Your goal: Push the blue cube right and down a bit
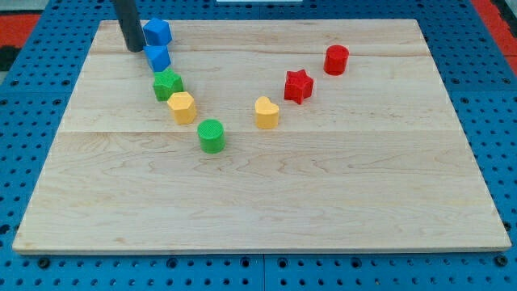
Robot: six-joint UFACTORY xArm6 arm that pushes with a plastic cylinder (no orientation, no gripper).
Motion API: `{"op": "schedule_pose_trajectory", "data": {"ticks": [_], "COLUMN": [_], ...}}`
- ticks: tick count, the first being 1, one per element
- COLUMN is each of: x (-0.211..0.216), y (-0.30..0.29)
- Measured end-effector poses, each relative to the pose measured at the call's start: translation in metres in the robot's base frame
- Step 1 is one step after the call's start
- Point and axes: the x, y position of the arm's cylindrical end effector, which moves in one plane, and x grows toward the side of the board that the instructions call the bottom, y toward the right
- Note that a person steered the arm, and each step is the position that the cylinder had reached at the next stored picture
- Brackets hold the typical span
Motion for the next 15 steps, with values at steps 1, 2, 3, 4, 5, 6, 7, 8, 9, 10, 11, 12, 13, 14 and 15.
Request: {"op": "schedule_pose_trajectory", "data": {"ticks": [1,2,3,4,5,6,7,8,9,10,11,12,13,14,15], "x": [-0.003,-0.02,-0.042,-0.056,-0.048,-0.038,-0.048,-0.049,-0.049,-0.049,-0.049,-0.049,-0.049,-0.049,-0.049], "y": [-0.025,-0.027,-0.024,0.004,0.022,0.052,0.056,0.056,0.062,0.073,0.087,0.089,0.092,0.095,0.101]}}
